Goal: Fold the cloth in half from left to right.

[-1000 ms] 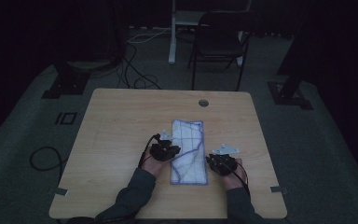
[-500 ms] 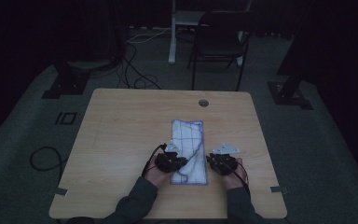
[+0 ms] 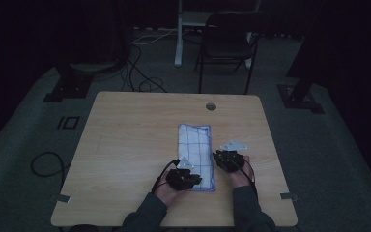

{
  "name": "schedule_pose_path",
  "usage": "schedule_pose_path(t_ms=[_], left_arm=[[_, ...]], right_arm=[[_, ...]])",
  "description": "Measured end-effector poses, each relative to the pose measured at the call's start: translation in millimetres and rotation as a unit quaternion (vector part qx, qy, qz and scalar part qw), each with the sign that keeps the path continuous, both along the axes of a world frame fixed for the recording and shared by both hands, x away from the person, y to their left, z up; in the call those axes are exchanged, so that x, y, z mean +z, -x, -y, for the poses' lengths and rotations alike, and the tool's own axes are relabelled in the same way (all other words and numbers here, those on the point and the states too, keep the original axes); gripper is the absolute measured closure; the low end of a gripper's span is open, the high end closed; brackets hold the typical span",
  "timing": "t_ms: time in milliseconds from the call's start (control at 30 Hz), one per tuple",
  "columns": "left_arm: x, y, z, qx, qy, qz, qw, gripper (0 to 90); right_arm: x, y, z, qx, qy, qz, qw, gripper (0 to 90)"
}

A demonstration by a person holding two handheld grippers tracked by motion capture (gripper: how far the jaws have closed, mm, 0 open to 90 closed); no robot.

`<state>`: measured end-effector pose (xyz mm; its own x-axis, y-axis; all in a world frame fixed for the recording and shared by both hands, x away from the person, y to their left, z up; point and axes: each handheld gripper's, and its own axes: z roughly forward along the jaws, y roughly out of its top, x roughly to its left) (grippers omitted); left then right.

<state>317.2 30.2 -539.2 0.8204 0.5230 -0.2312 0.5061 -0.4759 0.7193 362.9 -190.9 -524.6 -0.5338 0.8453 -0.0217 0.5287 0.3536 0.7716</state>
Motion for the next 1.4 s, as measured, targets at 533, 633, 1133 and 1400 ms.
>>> schedule_pose_path(t_ms=[533,633,1133,1400], left_arm=[[-2.8,8.5,-29.4,0.028,-0.007,0.002,0.9996,80.0],[-4.1,11.6,-31.1,0.030,-0.004,0.002,0.9995,80.0],[-5.7,23.6,-36.7,0.031,0.000,0.002,0.9995,80.2],[-6.0,26.5,-36.9,0.031,0.007,-0.001,0.9995,78.2]], right_arm=[[8.0,-71.3,-20.2,-0.028,-0.014,0.002,0.9995,78.1],[7.7,-90.6,-24.1,-0.040,-0.014,-0.003,0.9991,77.8],[-3.7,-137.8,-33.3,-0.040,-0.007,-0.067,0.9969,89.0],[0.7,-144.7,-28.4,-0.061,0.015,-0.051,0.9968,87.4]])
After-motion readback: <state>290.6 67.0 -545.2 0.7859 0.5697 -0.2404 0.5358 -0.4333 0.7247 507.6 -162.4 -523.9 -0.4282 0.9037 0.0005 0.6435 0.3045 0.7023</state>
